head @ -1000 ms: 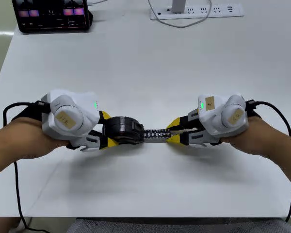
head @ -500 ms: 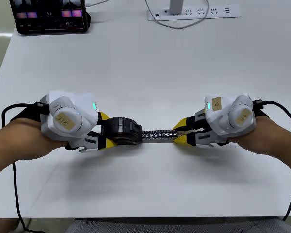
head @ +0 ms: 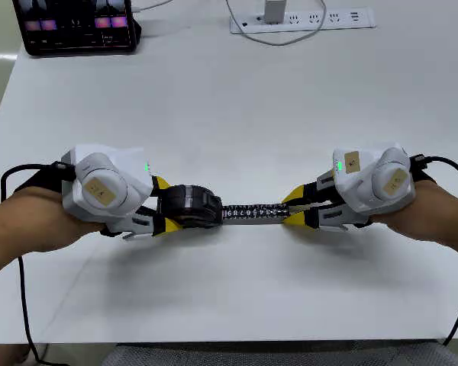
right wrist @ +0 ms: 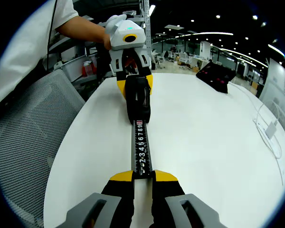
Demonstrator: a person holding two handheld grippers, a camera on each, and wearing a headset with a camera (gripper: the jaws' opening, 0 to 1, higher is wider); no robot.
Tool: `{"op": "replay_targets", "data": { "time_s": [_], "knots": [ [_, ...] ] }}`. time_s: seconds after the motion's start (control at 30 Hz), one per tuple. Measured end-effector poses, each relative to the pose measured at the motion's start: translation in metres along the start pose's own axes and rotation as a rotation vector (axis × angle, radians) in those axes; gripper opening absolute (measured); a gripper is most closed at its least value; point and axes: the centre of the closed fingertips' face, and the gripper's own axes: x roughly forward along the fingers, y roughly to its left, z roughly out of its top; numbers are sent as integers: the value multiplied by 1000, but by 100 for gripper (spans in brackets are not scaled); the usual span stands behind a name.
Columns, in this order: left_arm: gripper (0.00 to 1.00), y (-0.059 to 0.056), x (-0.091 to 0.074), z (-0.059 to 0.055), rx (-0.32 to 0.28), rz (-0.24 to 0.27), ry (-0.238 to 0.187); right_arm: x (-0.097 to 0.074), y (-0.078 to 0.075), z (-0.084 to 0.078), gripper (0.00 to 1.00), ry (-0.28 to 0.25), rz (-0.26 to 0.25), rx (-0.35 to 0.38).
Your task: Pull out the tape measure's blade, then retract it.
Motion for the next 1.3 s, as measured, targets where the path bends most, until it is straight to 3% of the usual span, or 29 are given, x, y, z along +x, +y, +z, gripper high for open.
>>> {"op": "replay_targets", "data": {
  "time_s": [1.3],
  "knots": [
    [26,0,0,0,-4,3,-1,-31,-2,-28,9,71,-4,-3]
  ]
}}
